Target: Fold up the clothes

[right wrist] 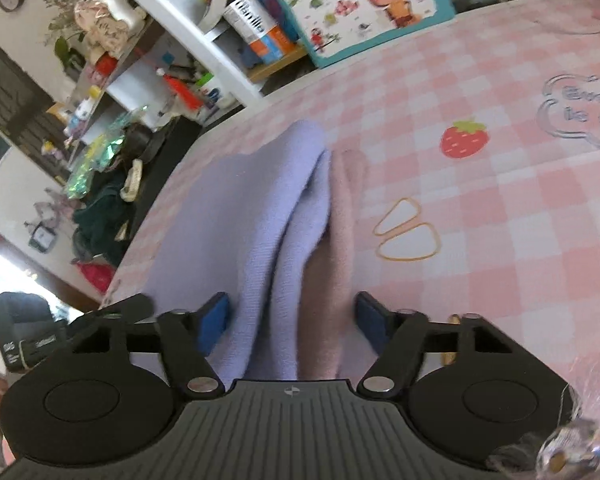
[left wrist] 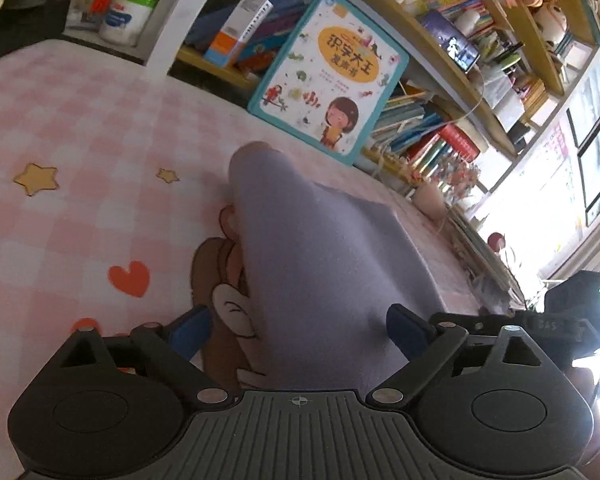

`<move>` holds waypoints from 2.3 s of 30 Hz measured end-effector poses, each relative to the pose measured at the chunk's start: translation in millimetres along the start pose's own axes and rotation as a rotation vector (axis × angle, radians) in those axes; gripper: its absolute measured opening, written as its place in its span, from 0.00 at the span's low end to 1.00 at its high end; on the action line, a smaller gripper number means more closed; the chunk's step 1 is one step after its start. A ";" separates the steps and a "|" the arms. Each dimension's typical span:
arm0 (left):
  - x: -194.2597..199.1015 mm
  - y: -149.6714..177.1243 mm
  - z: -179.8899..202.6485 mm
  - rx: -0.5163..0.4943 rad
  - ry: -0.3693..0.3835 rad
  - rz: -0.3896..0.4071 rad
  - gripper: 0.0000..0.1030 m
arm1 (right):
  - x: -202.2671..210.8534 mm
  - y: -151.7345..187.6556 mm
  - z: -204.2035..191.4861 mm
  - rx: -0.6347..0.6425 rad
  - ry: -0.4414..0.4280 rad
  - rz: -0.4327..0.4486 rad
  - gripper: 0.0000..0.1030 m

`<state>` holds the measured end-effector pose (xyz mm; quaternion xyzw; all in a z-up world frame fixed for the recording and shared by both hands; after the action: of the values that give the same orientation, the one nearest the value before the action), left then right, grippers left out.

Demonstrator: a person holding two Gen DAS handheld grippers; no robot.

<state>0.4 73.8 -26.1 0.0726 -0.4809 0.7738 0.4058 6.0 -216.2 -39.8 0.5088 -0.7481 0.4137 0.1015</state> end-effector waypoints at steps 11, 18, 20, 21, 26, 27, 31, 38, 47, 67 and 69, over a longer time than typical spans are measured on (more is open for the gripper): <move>4.5 7.8 33.7 -0.153 -0.036 0.020 0.64 | 9.1 12.9 -18.4 0.165 0.017 0.083 0.29; 0.2 3.1 2.2 -0.009 0.018 -0.024 0.76 | -0.1 3.2 -3.0 0.012 0.014 0.028 0.56; -3.6 4.2 -1.2 0.015 0.040 -0.030 0.76 | -1.7 0.8 0.0 -0.020 -0.008 0.029 0.56; -5.4 5.2 -1.4 0.020 0.050 -0.031 0.75 | -3.6 -0.3 -0.4 -0.026 -0.015 0.025 0.54; -2.3 11.3 24.5 -0.092 -0.004 0.009 0.61 | 0.5 5.9 -19.0 0.106 0.006 0.073 0.29; 0.3 12.3 31.2 -0.125 -0.017 0.017 0.61 | 4.7 8.4 -25.6 0.157 0.021 0.094 0.29; 4.6 11.7 39.1 -0.158 -0.014 0.003 0.61 | 11.0 12.9 -25.0 0.158 0.027 0.092 0.28; 3.2 12.2 20.2 -0.078 0.005 -0.025 0.71 | 9.3 13.6 -11.5 0.064 0.005 0.057 0.40; -8.8 17.0 6.4 0.018 0.096 -0.040 0.67 | 1.2 9.3 3.4 -0.045 -0.060 0.022 0.43; 3.2 -24.5 51.8 -0.211 0.043 0.089 0.58 | 25.9 -17.2 -34.2 0.226 -0.048 0.217 0.29; -3.5 -37.4 50.2 -0.213 0.038 0.093 0.58 | 20.9 -30.8 -34.4 0.226 -0.049 0.220 0.29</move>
<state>14.8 39.4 24.2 -0.0079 -0.5555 0.7376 0.3838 13.1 -209.8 9.9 0.4420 -0.7503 0.4913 -0.0203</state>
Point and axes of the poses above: each gripper's, at about its wrist camera, not at the fingertips, and x roughly against the way its jaws point, z to its right, y to its underside, the point moved 2 cm from there along -x, roughly the way its jaws point, and after that the axes turned 2 degrees about -x, right-handed, at the moved point
